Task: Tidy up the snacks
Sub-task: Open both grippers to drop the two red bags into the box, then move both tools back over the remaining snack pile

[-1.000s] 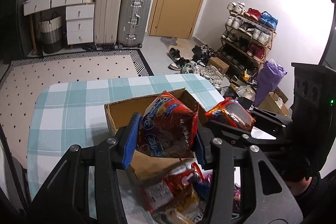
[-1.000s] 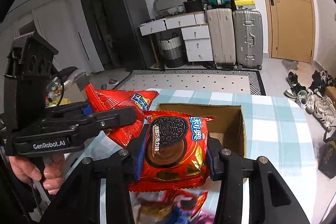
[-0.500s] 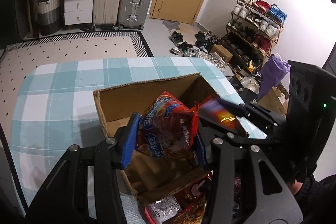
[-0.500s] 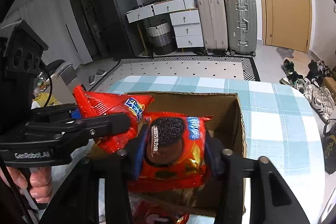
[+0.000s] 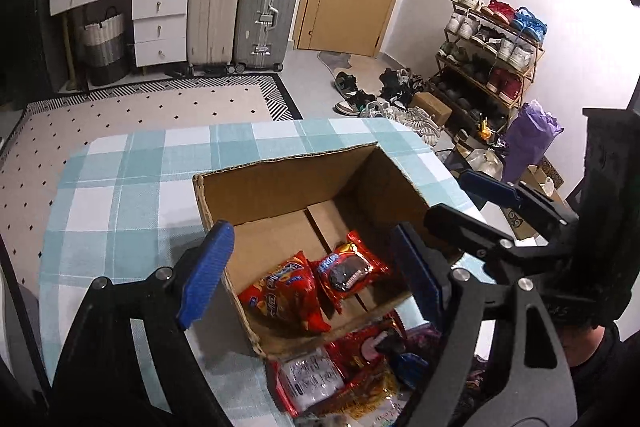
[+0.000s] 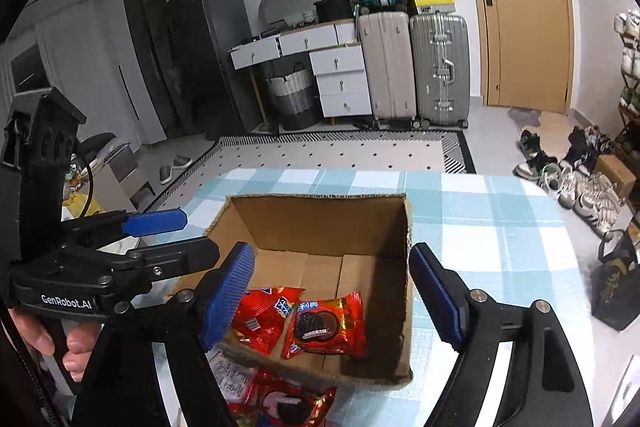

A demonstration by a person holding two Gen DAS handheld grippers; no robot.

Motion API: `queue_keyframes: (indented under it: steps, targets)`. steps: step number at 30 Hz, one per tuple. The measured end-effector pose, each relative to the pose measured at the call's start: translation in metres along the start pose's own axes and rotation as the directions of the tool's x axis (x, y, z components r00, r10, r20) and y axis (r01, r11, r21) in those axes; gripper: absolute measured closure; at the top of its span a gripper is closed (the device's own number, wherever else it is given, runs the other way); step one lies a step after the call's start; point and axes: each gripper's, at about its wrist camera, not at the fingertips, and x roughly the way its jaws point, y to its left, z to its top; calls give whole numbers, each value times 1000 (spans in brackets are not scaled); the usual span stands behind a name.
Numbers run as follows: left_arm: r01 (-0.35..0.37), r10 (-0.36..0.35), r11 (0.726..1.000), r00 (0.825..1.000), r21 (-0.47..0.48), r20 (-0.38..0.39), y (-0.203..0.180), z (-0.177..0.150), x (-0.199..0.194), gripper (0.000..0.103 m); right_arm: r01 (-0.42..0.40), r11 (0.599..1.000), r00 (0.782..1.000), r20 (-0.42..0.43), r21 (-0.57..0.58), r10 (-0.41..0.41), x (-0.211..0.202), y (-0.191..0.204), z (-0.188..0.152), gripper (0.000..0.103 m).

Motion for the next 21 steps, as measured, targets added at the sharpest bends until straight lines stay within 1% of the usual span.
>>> queue_keyframes:
  steps: [4, 7, 10, 17, 21]
  targets:
    - [-10, 9, 1000, 1000, 6, 17, -9, -5, -22, 24, 2, 1000, 999, 40, 2, -2, -27, 8, 1, 21]
    - [-24, 24, 1000, 999, 11, 32, -16, -9, -42, 24, 14, 1000, 997, 72, -27, -12, -48, 17, 2, 19]
    - [-40, 39, 999, 998, 19, 47, -23, -12, -59, 23, 10, 999, 995, 96, -44, -6, -70, 26, 0, 18]
    - [-60, 58, 998, 996, 20, 72, -38, -32, -103, 22, 3, 996, 991, 137, -84, 8, -118, 50, -13, 18]
    - [-74, 72, 997, 993, 20, 91, -47, -43, -127, 19, 5, 996, 988, 157, -88, 9, -143, 58, -22, 17]
